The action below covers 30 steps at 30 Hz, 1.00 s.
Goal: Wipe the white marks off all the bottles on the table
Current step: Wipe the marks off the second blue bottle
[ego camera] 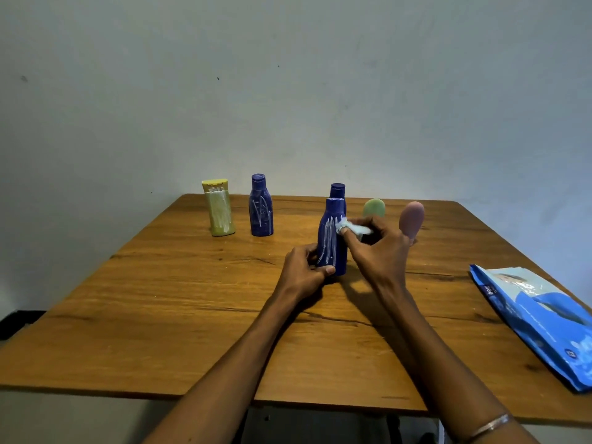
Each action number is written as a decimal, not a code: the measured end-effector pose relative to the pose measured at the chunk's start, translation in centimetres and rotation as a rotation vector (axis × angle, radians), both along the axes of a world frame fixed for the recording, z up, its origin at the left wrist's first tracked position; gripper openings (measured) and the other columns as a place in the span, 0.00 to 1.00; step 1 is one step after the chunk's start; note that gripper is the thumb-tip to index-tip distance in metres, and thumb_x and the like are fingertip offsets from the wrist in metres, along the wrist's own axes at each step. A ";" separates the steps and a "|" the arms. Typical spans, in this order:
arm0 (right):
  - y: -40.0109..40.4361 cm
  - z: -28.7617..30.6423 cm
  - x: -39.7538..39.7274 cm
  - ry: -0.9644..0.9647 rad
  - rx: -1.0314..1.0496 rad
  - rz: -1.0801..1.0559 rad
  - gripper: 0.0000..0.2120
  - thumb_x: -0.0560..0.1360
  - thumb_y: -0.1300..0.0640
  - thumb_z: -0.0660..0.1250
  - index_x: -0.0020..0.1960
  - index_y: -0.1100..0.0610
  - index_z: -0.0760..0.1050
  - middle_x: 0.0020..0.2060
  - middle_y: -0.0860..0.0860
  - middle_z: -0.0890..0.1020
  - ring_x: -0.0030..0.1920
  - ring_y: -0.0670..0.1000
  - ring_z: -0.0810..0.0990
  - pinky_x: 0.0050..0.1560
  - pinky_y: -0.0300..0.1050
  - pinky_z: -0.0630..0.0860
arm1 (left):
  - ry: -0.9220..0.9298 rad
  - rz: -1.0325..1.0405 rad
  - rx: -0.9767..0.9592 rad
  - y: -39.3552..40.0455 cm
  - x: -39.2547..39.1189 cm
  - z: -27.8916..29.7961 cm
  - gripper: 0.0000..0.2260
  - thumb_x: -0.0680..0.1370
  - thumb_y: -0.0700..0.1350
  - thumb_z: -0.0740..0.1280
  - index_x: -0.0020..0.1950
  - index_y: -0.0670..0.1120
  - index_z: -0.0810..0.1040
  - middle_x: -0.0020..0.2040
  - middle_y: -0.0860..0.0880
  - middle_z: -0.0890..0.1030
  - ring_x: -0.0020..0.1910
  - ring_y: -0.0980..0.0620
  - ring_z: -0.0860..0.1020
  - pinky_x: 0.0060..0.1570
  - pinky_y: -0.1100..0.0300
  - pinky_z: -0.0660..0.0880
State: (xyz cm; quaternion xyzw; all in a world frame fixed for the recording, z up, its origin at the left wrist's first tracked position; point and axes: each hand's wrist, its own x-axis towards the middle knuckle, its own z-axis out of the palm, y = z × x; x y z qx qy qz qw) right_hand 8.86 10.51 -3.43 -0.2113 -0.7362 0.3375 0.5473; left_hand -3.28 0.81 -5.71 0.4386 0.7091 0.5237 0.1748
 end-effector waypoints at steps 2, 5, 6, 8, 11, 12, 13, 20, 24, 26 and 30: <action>0.4 1.6 -0.4 0.030 0.006 -0.002 0.11 0.75 0.57 0.77 0.56 0.53 0.82 0.48 0.46 0.86 0.48 0.42 0.85 0.45 0.34 0.81 | 0.034 -0.004 -0.006 0.1 0.0 0.1 0.21 0.75 0.36 0.73 0.68 0.43 0.78 0.60 0.47 0.84 0.57 0.55 0.82 0.56 0.59 0.81; 0.4 3.3 -0.9 0.045 0.029 0.001 0.11 0.75 0.55 0.77 0.56 0.49 0.81 0.46 0.43 0.85 0.48 0.42 0.85 0.44 0.36 0.82 | 0.063 0.000 -0.025 -0.2 0.1 0.2 0.21 0.76 0.36 0.73 0.68 0.42 0.77 0.60 0.48 0.83 0.51 0.60 0.81 0.46 0.70 0.79; 0.3 3.4 -1.0 0.041 0.042 -0.006 0.10 0.75 0.55 0.76 0.55 0.48 0.81 0.45 0.41 0.84 0.47 0.42 0.85 0.44 0.37 0.82 | 0.063 0.002 -0.029 -0.3 0.1 0.2 0.21 0.76 0.35 0.73 0.69 0.41 0.77 0.60 0.48 0.83 0.48 0.62 0.79 0.41 0.74 0.77; 0.0 3.0 -0.9 0.017 0.064 -0.026 0.07 0.75 0.54 0.76 0.52 0.48 0.81 0.44 0.41 0.84 0.46 0.42 0.85 0.44 0.39 0.83 | 0.062 0.003 -0.025 -0.3 0.1 0.1 0.21 0.76 0.34 0.72 0.68 0.40 0.76 0.59 0.47 0.82 0.46 0.63 0.78 0.38 0.76 0.75; 0.3 2.3 -0.2 -0.098 0.060 -0.006 0.06 0.75 0.55 0.77 0.49 0.50 0.82 0.43 0.44 0.86 0.44 0.40 0.84 0.42 0.36 0.82 | 0.051 0.019 -0.004 -0.4 0.0 0.1 0.21 0.76 0.32 0.72 0.69 0.39 0.76 0.60 0.45 0.83 0.50 0.59 0.80 0.38 0.75 0.75; 0.5 2.3 0.1 -0.158 0.063 0.016 0.06 0.74 0.56 0.78 0.47 0.50 0.81 0.42 0.44 0.85 0.43 0.39 0.84 0.42 0.34 0.81 | 0.047 0.025 0.000 -0.3 -0.1 0.1 0.21 0.76 0.32 0.72 0.69 0.40 0.76 0.60 0.46 0.83 0.51 0.59 0.80 0.39 0.76 0.75; 0.6 2.4 0.3 -0.214 0.070 0.033 0.07 0.74 0.56 0.78 0.46 0.49 0.80 0.41 0.43 0.84 0.42 0.39 0.83 0.41 0.32 0.80 | 0.043 0.029 0.002 -0.3 -0.1 0.1 0.22 0.76 0.32 0.72 0.69 0.40 0.76 0.59 0.47 0.82 0.51 0.59 0.80 0.39 0.76 0.75; 0.7 5.2 1.1 -0.140 0.103 -0.021 0.11 0.76 0.55 0.76 0.58 0.56 0.85 0.48 0.48 0.87 0.46 0.41 0.84 0.45 0.32 0.81 | 0.118 0.065 0.027 -0.1 0.1 -0.1 0.21 0.74 0.36 0.74 0.67 0.41 0.79 0.60 0.45 0.84 0.54 0.57 0.81 0.44 0.77 0.75; 0.3 6.7 1.3 -0.231 0.149 0.003 0.12 0.79 0.55 0.73 0.61 0.54 0.84 0.53 0.51 0.87 0.52 0.45 0.84 0.45 0.24 0.75 | 0.136 0.090 0.035 -0.2 0.1 -0.1 0.21 0.75 0.35 0.74 0.67 0.41 0.79 0.60 0.45 0.84 0.54 0.59 0.79 0.44 0.80 0.73; 0.0 7.4 1.4 -0.302 0.212 -0.002 0.10 0.79 0.56 0.72 0.60 0.53 0.85 0.53 0.50 0.86 0.50 0.44 0.81 0.42 0.19 0.69 | 0.149 0.090 0.037 -0.1 0.1 -0.1 0.21 0.75 0.35 0.74 0.67 0.41 0.79 0.61 0.45 0.84 0.55 0.59 0.79 0.44 0.81 0.72; 0.1 9.3 1.2 -0.483 0.320 0.057 0.10 0.78 0.57 0.74 0.59 0.51 0.85 0.53 0.47 0.84 0.51 0.46 0.81 0.42 0.26 0.71 | 0.169 0.096 0.034 -0.1 0.1 0.0 0.21 0.75 0.34 0.73 0.68 0.41 0.78 0.62 0.45 0.83 0.56 0.60 0.77 0.43 0.82 0.71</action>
